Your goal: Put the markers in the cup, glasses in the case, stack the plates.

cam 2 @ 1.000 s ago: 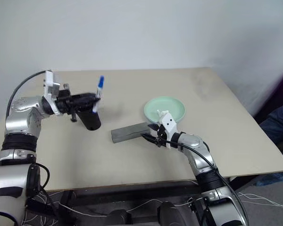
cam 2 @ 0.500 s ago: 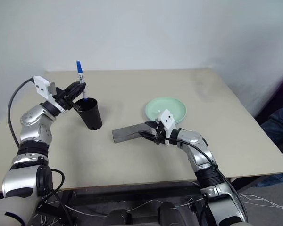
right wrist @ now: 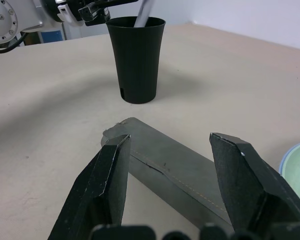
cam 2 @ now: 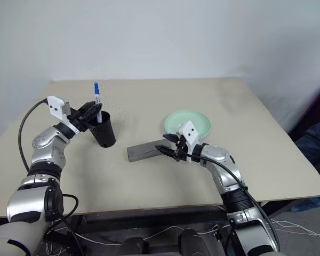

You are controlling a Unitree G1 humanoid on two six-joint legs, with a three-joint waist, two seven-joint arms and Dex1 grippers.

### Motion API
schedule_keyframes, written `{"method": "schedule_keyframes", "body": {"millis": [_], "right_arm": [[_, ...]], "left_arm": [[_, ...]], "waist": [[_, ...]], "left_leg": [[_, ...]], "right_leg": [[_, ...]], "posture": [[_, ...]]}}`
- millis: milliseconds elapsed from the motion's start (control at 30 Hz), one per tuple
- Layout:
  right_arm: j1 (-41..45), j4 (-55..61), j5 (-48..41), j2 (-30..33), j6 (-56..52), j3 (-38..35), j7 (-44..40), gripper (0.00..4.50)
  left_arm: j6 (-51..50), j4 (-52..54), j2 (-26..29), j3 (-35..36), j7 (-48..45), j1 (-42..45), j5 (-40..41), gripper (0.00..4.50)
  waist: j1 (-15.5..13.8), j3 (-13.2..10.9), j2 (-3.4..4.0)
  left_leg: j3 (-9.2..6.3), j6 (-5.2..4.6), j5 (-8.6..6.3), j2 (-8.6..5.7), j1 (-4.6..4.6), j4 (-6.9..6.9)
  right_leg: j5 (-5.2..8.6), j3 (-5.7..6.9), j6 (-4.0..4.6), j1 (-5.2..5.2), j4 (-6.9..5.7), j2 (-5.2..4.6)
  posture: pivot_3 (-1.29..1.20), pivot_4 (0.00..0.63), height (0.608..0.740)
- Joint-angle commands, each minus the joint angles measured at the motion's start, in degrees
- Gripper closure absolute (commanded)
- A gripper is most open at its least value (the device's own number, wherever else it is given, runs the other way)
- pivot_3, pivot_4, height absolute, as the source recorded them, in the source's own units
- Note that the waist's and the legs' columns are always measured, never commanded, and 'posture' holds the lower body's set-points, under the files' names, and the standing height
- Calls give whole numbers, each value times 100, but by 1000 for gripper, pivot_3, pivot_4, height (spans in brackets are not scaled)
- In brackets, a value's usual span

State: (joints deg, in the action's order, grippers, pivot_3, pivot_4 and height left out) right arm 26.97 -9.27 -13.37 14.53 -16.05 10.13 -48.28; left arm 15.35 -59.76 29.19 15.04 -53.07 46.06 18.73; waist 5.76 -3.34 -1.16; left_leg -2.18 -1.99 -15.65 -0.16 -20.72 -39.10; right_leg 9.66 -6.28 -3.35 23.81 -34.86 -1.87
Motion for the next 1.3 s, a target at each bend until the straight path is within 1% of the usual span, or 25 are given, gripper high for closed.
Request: {"method": "schedule_keyframes", "body": {"millis": [33,200,300,400,533,600,667,733,800,900,967,1100,1300], "right_arm": [[93,244,-88,-6,49,-105,32,1764],[96,227,-111,14,56,-126,3,1764],[76,261,-176,54,6,-167,-53,1764],[107,183,-178,105,-10,-173,-126,1764],[180,-18,-193,224,-20,-247,-228,1764],[198,-82,-214,334,-32,-294,-329,1764],[224,-165,-259,467,-47,-353,-475,1764],[267,-258,-346,620,-108,-432,-697,1764],[330,-405,-441,749,-172,-553,-844,1764],[401,-742,-486,1001,-116,-700,-1072,1764],[375,-908,-508,1153,-80,-772,-1227,1764],[385,-1421,-255,1346,292,-777,-1261,1764],[533,-1810,-192,1416,509,-829,-1274,1764]], "left_arm": [[102,133,-3,64,-29,196,5,2009],[137,264,-23,71,46,170,9,2009],[-17,564,-55,131,-74,138,184,2009],[-602,1623,-5,100,-485,-248,542,2009],[-2019,3576,393,-158,-1094,-1398,1022,2009],[-2482,4225,619,-278,-1181,-1922,1030,2009],[-2666,4569,733,-417,-1053,-2281,842,2009],[-2515,4612,746,-508,-832,-2572,531,2009],[-2176,4509,648,-492,-540,-2704,286,2009],[-1689,4294,367,-450,106,-2708,-57,2009],[-1242,4049,164,-300,647,-2762,-260,2009],[-1082,4032,-154,-72,1211,-3082,-195,2009],[-1014,4353,-407,-122,1573,-3569,-223,2009]], "waist": [[0,0,0],[0,0,0],[-1,0,0],[3,0,0],[84,0,4],[102,0,4],[102,-1,6],[65,-2,7],[41,-3,9],[-1,-3,9],[-2,-2,10],[21,-1,9],[2,-1,10]], "left_leg": [[0,0,0,0,0,-1],[0,0,0,0,1,0],[-1,0,0,0,0,0],[1,0,0,0,-2,0],[13,4,-3,4,4,15],[12,4,-3,6,6,21],[7,4,-3,8,6,20],[-1,4,-2,8,8,15],[2,4,-2,7,21,11],[-1,5,-2,8,19,0],[-1,5,-2,4,21,-1],[10,5,-3,5,19,9],[14,5,-2,6,16,22]], "right_leg": [[0,0,0,0,0,0],[0,0,0,-1,0,0],[0,0,0,-1,1,0],[0,-1,0,0,3,0],[0,-14,0,4,3,-1],[1,-13,0,10,0,-1],[1,-7,1,10,-3,1],[2,1,2,2,-1,0],[5,0,7,-10,2,-1],[6,6,11,-14,3,-1],[6,6,10,-20,5,-6],[2,1,3,-12,8,-5],[2,-3,3,-2,6,-2]], "posture": [[0,0,737],[0,0,737],[0,0,737],[0,0,737],[0,0,737],[0,0,737],[0,0,737],[0,0,737],[0,0,737],[0,0,737],[0,0,737],[0,0,737],[0,0,737]]}}
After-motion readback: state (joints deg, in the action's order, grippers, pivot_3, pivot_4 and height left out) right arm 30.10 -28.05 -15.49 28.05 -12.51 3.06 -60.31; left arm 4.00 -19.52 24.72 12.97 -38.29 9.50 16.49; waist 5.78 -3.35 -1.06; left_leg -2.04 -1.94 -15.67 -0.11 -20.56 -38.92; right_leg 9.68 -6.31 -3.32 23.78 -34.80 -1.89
